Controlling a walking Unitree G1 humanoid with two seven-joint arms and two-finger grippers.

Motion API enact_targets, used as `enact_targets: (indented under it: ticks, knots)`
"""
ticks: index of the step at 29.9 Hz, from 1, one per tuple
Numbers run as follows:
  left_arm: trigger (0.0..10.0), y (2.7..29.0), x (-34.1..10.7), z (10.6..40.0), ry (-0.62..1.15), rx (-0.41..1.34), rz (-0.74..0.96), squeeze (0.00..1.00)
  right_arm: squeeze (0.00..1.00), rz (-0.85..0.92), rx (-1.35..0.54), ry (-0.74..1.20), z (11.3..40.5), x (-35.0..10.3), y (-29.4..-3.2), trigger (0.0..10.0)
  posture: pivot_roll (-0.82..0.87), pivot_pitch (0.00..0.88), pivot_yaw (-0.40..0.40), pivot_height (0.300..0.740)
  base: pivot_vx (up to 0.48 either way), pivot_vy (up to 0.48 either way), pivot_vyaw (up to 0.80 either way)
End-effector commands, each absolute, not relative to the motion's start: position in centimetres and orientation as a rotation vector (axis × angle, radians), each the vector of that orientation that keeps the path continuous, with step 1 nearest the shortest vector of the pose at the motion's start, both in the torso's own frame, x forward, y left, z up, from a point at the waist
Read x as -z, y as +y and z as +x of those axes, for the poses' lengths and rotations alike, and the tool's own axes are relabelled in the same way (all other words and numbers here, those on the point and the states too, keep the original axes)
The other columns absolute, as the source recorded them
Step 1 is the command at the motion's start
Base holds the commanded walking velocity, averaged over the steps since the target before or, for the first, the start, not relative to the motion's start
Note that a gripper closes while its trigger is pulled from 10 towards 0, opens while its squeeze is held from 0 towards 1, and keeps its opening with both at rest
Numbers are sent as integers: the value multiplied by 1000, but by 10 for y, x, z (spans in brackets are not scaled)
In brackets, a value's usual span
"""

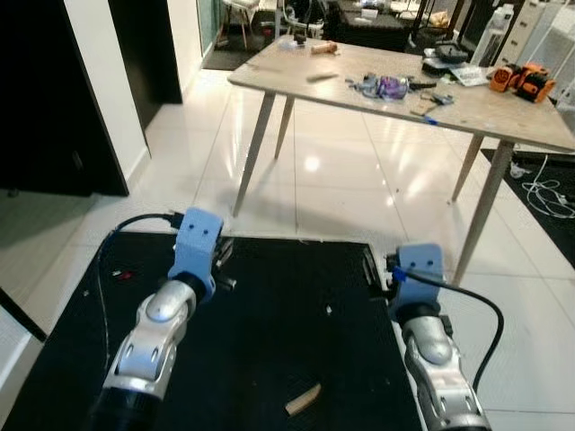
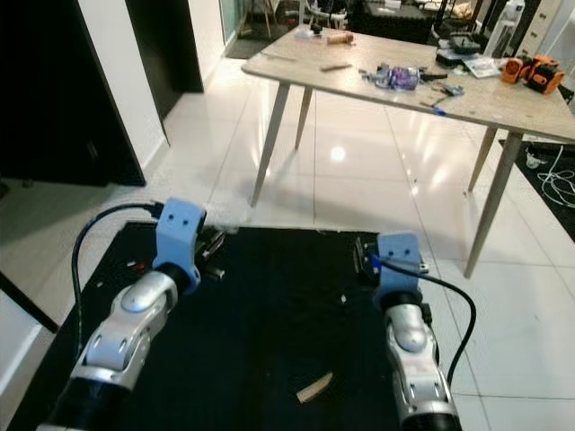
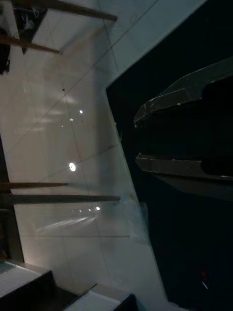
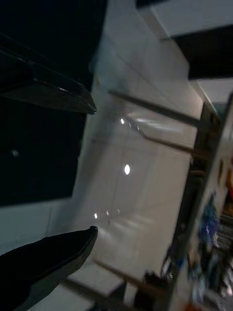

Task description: Picking trash to rubbish bin

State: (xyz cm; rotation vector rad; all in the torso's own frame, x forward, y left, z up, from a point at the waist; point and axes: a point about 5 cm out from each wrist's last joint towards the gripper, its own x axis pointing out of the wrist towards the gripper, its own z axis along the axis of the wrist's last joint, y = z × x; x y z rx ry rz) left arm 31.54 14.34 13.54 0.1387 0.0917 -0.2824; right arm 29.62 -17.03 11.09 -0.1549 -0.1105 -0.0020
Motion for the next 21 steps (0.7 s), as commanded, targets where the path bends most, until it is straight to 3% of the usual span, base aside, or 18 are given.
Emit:
enact_targets:
  ticks: [1,13,21]
  knots:
    - [10000,141,-132,313,101,293,146,0,0,-157,11,-101,294,-108,-175,10000,-45,45,-5,740,307,0,0]
    - [10000,139,-135,314,89,305,143,0,0,-150,14,-108,297,-111,-175,10000,-38,51,-14,740,317,0,0]
    - [10000,140,-135,314,89,285,135,0,0,-149,12,-107,297,-111,-175,10000,-40,52,-17,740,321,0,-765]
